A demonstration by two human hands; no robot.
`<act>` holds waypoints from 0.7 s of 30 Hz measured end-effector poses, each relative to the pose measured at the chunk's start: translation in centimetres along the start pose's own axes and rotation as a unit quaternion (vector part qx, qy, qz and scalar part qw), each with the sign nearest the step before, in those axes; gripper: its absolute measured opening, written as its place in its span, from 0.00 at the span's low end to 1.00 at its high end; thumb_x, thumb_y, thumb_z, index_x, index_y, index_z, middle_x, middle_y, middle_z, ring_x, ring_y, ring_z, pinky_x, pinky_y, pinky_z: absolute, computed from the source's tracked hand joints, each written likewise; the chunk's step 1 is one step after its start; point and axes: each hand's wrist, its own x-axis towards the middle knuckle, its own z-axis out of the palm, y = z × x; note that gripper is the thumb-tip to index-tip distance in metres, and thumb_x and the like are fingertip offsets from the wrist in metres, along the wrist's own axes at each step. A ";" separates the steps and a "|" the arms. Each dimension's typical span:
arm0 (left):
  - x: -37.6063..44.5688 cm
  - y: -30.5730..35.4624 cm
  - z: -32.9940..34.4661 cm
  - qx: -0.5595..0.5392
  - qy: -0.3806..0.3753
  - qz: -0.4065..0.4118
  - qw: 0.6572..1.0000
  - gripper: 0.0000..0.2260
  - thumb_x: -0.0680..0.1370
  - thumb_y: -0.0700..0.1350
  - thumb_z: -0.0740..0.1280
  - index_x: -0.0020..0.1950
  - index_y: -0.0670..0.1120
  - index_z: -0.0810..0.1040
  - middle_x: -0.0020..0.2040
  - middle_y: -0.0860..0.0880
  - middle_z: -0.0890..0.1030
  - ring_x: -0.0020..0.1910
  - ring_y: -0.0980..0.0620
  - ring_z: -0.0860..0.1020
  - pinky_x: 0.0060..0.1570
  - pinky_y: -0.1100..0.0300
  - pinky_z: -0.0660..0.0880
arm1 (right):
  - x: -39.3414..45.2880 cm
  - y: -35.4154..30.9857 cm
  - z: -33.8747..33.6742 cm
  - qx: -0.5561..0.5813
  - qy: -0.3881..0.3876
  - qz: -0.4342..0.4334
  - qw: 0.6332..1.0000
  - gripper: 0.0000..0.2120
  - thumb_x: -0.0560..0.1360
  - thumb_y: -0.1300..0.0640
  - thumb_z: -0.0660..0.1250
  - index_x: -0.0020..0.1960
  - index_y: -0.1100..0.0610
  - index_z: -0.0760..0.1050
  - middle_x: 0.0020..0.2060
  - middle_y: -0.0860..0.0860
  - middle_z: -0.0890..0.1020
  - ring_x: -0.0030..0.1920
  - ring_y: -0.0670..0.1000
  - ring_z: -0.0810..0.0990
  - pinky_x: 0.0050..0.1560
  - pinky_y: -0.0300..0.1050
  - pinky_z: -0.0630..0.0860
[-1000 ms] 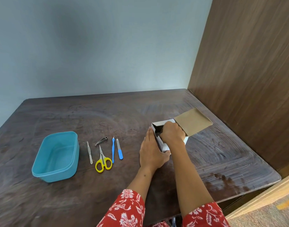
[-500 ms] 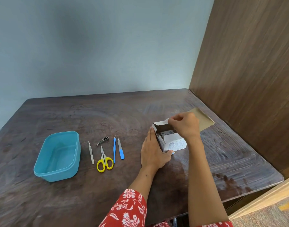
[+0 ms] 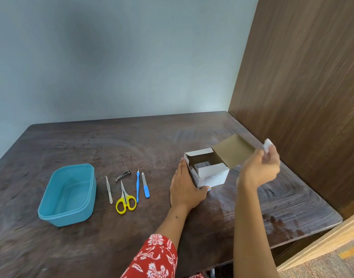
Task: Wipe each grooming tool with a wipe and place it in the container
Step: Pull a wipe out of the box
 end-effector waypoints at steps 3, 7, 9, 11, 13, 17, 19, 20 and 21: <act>0.1 0.0 0.0 0.000 -0.001 -0.005 1.000 0.49 0.63 0.57 0.75 0.75 0.51 0.49 0.74 0.52 0.62 0.72 0.49 0.64 0.69 0.47 0.65 | 1.2 1.2 -0.2 0.085 0.025 0.189 0.978 0.10 0.78 0.59 0.59 0.56 0.57 0.75 0.58 0.56 0.77 0.56 0.52 0.76 0.56 0.46 0.74; 0.0 0.0 0.1 0.004 -0.002 -0.007 1.000 0.50 0.63 0.57 0.75 0.75 0.51 0.49 0.75 0.51 0.60 0.72 0.49 0.62 0.70 0.47 0.64 | 2.2 1.7 -0.3 0.138 -0.029 0.291 0.946 0.12 0.80 0.52 0.57 0.43 0.57 0.74 0.47 0.53 0.81 0.45 0.49 0.79 0.46 0.48 0.73; 0.0 -0.1 0.2 0.006 0.000 -0.007 1.000 0.49 0.63 0.58 0.75 0.75 0.51 0.49 0.75 0.52 0.60 0.72 0.50 0.63 0.70 0.47 0.64 | 1.7 1.0 0.0 0.161 -0.044 0.278 0.946 0.15 0.79 0.49 0.58 0.41 0.57 0.75 0.44 0.52 0.82 0.44 0.49 0.80 0.47 0.47 0.75; 0.0 -0.1 0.2 0.006 0.000 -0.007 1.000 0.49 0.63 0.59 0.74 0.75 0.51 0.49 0.74 0.52 0.61 0.72 0.50 0.63 0.69 0.47 0.65 | 0.5 -0.1 0.3 0.170 -0.068 0.267 0.946 0.15 0.79 0.47 0.60 0.40 0.56 0.74 0.40 0.51 0.81 0.40 0.48 0.80 0.46 0.46 0.76; -0.1 0.0 0.2 0.005 0.000 -0.005 1.000 0.48 0.63 0.59 0.73 0.75 0.52 0.49 0.74 0.52 0.61 0.72 0.50 0.63 0.69 0.47 0.65 | -0.9 -0.7 0.4 0.154 -0.103 0.235 0.954 0.15 0.77 0.48 0.63 0.38 0.57 0.73 0.38 0.50 0.80 0.42 0.50 0.80 0.47 0.48 0.77; -0.1 0.1 0.1 0.002 0.006 -0.003 1.000 0.49 0.62 0.57 0.74 0.75 0.51 0.49 0.74 0.52 0.62 0.72 0.51 0.63 0.69 0.47 0.66 | -2.7 0.2 0.6 0.097 -0.187 0.092 0.973 0.07 0.70 0.58 0.69 0.35 0.57 0.83 0.30 0.48 0.80 0.40 0.47 0.79 0.51 0.44 0.77; -0.1 0.0 0.1 0.003 0.007 -0.004 1.000 0.49 0.62 0.57 0.73 0.75 0.51 0.49 0.74 0.52 0.62 0.71 0.51 0.64 0.68 0.48 0.66 | -3.4 0.7 0.4 0.052 -0.215 0.030 0.975 0.05 0.70 0.60 0.71 0.36 0.57 0.83 0.28 0.49 0.81 0.32 0.45 0.75 0.39 0.34 0.74; 0.0 0.0 0.2 0.002 0.009 -0.006 1.000 0.49 0.61 0.57 0.73 0.75 0.50 0.49 0.73 0.52 0.63 0.71 0.50 0.65 0.68 0.48 0.67 | -3.7 1.1 0.3 0.023 -0.229 0.003 0.973 0.04 0.70 0.59 0.71 0.37 0.56 0.83 0.29 0.51 0.82 0.30 0.48 0.75 0.35 0.35 0.75; 0.0 -0.1 0.2 0.003 0.010 -0.006 1.000 0.48 0.61 0.58 0.73 0.74 0.50 0.50 0.73 0.51 0.64 0.70 0.50 0.66 0.67 0.48 0.68 | -3.9 1.5 0.2 -0.006 -0.245 -0.016 0.969 0.02 0.70 0.58 0.72 0.39 0.55 0.83 0.32 0.53 0.84 0.30 0.50 0.77 0.37 0.39 0.77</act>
